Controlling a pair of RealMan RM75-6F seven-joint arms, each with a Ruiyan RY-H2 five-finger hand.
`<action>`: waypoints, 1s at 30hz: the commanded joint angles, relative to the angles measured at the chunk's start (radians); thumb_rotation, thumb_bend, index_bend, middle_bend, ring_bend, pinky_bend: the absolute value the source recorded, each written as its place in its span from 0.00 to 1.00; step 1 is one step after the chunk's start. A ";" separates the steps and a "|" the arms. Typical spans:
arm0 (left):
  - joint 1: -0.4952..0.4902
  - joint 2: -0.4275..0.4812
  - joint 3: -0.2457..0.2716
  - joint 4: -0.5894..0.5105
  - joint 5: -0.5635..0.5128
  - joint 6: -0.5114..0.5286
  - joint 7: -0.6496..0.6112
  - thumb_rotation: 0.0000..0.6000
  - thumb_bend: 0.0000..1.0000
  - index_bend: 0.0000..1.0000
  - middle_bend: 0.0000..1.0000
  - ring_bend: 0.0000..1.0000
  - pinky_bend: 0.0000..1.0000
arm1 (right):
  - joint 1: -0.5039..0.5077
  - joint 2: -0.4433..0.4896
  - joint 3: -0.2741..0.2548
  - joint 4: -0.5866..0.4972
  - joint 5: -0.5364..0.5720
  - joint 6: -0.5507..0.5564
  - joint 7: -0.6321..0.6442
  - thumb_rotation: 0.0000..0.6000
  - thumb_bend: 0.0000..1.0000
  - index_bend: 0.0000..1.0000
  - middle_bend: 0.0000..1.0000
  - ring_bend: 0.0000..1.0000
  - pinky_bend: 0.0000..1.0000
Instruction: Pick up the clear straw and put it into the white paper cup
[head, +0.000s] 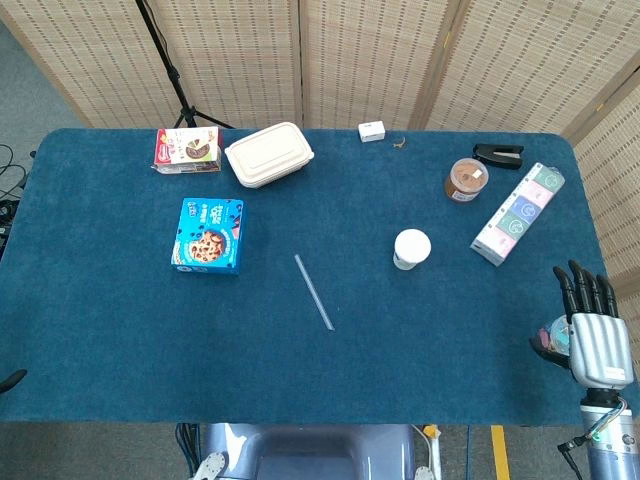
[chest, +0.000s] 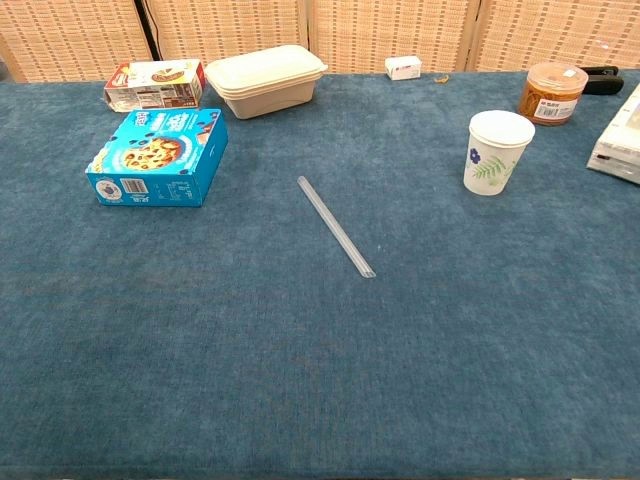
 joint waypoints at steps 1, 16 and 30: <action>0.000 0.001 0.001 -0.002 0.005 0.000 0.004 1.00 0.00 0.00 0.00 0.00 0.00 | -0.008 -0.003 0.011 0.008 -0.012 0.004 0.013 1.00 0.00 0.00 0.00 0.00 0.00; -0.021 0.010 0.003 -0.009 0.023 -0.034 -0.010 1.00 0.00 0.00 0.00 0.00 0.00 | 0.028 -0.058 0.079 0.086 -0.030 -0.069 0.118 1.00 0.00 0.00 0.00 0.00 0.00; -0.032 0.015 0.006 -0.022 0.017 -0.066 -0.011 1.00 0.00 0.00 0.00 0.00 0.00 | 0.289 -0.124 0.246 0.028 0.028 -0.339 0.038 1.00 0.00 0.00 0.00 0.00 0.00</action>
